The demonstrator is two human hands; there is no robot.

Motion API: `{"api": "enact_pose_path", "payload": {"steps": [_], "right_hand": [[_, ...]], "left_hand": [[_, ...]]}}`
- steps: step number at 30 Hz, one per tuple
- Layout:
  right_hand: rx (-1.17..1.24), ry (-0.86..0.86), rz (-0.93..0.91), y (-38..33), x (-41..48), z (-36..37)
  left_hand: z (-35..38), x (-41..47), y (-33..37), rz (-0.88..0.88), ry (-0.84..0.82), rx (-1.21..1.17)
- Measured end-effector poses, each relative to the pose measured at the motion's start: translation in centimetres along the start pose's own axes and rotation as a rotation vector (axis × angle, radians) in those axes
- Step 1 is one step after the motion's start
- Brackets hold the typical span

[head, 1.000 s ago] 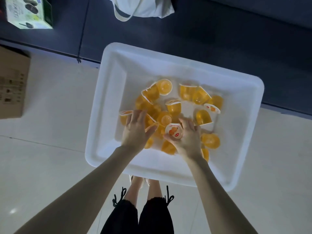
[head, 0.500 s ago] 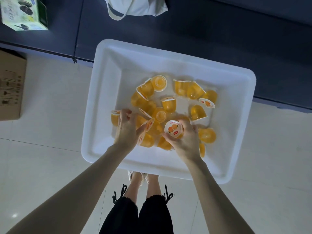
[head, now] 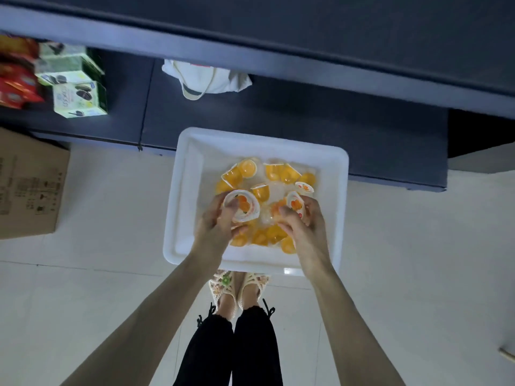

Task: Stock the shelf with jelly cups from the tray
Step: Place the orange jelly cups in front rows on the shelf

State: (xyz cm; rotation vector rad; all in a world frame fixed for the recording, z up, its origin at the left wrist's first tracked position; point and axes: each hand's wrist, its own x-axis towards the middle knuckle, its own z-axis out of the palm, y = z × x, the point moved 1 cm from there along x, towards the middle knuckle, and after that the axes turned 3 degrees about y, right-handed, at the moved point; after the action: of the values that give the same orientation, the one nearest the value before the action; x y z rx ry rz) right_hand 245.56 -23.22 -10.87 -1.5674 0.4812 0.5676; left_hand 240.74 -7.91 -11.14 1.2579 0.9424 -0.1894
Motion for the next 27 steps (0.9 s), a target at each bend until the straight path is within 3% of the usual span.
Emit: {"api": "enact_pose_path", "payload": {"steps": [3, 12, 19, 23, 27], "right_hand": [[0.031, -0.013, -0.088, -7.4, -4.4, 0.0], [0.016, 0.003, -0.442, -29.4, -17.4, -2.5], [-0.006, -0.025, -0.67, -43.1, -22.8, -6.1], [-0.066, 0.038, -0.827, -49.2, -23.4, -8.5], [-0.21, 0.153, -0.973, -54.6, -22.2, -11.2]], "left_hand": [[1.3, -4.9, 6.7, 0.043, -0.081, -0.065], [4.3, -19.6, 27.5, 0.311, -0.309, 0.033], [7.4, -26.0, 39.9, 0.545, -0.601, 0.049], [9.7, -27.8, 45.3, 0.734, -0.563, 0.062], [12.8, -28.3, 49.8, 1.034, -0.348, 0.176]]}}
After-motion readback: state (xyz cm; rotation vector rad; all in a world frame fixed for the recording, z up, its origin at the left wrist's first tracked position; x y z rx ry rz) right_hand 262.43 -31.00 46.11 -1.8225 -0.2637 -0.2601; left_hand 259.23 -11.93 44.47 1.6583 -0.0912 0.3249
